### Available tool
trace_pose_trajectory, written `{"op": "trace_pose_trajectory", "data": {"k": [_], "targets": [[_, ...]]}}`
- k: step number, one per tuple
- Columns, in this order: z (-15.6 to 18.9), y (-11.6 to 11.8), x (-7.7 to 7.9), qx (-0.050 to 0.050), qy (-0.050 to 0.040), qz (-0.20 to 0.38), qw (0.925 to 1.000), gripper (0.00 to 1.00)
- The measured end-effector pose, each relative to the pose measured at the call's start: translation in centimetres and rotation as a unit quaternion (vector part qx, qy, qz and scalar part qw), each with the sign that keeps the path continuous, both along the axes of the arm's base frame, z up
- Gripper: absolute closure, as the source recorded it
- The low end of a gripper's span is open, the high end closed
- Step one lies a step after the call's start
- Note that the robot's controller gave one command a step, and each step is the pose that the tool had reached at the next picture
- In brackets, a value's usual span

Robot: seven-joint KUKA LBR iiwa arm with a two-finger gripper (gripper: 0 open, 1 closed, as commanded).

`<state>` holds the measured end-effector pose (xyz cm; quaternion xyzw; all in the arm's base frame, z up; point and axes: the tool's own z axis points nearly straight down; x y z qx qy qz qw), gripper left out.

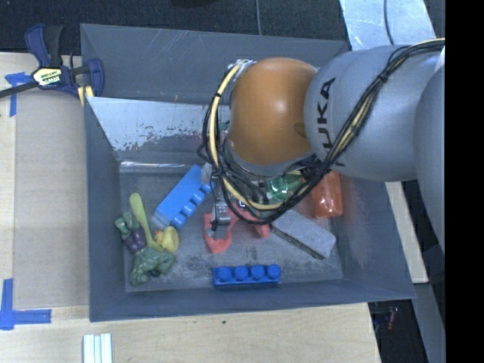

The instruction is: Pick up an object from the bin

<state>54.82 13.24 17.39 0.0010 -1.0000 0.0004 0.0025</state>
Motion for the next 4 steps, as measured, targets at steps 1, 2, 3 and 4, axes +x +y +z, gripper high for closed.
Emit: {"op": "trace_pose_trajectory", "data": {"k": [1, 2, 3, 4], "targets": [[0.4, 0.0, 0.2, 0.001, -0.0039, -0.001, 1.0000, 0.00], [-4.8, -4.1, -3.7, 0.001, -0.0050, -0.043, 0.9991, 0.00], [-3.8, -6.8, -4.9, 0.002, -0.0079, 0.029, 0.9995, 1.00], [-3.8, -6.8, -4.9, 0.002, -0.0079, 0.029, 0.9996, 0.00]]}}
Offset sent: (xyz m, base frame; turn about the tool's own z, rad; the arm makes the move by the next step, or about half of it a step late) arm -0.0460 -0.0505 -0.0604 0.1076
